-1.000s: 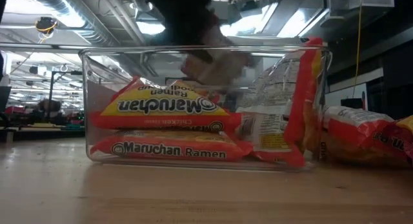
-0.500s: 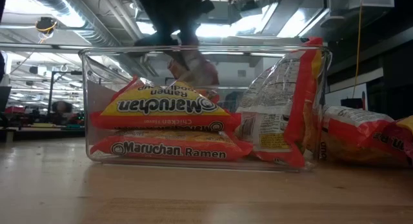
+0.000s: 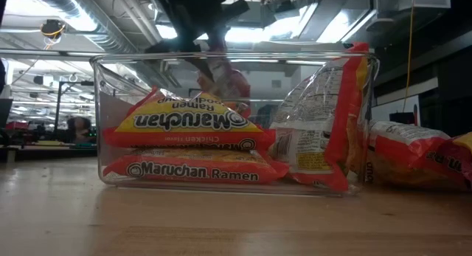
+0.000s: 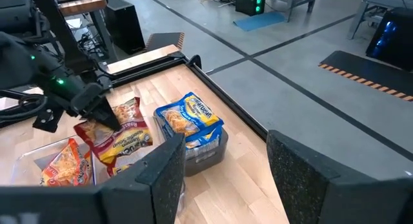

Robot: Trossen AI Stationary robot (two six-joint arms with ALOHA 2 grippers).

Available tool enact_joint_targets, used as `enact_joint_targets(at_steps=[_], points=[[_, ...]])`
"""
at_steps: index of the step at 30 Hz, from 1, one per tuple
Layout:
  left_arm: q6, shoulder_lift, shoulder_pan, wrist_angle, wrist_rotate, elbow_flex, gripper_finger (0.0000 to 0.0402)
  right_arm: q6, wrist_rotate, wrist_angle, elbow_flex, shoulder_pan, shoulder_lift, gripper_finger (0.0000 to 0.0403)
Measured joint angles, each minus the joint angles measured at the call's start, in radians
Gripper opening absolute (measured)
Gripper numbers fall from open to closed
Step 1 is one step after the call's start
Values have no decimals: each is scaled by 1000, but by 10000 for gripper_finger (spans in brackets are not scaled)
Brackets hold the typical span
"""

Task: Sort Maruchan noodles
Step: Put the top left red noodle pack into the top transparent bin

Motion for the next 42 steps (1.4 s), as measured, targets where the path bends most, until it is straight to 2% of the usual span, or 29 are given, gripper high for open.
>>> enact_joint_targets(at_steps=[12, 20, 25, 35, 42], points=[[79, 1, 58, 23, 83, -12, 90, 0, 1, 0, 0, 0, 0, 202], [133, 2, 62, 21, 45, -99, 90, -1, 2, 0, 0, 0, 0, 202], [127, 2, 63, 76, 40, -139, 90, -1, 2, 0, 0, 0, 0, 202], [194, 2, 59, 72, 76, -140, 91, -1, 1, 0, 0, 0, 0, 202], [203, 2, 53, 81, 63, -140, 104, -1, 1, -19, 0, 0, 0, 202]])
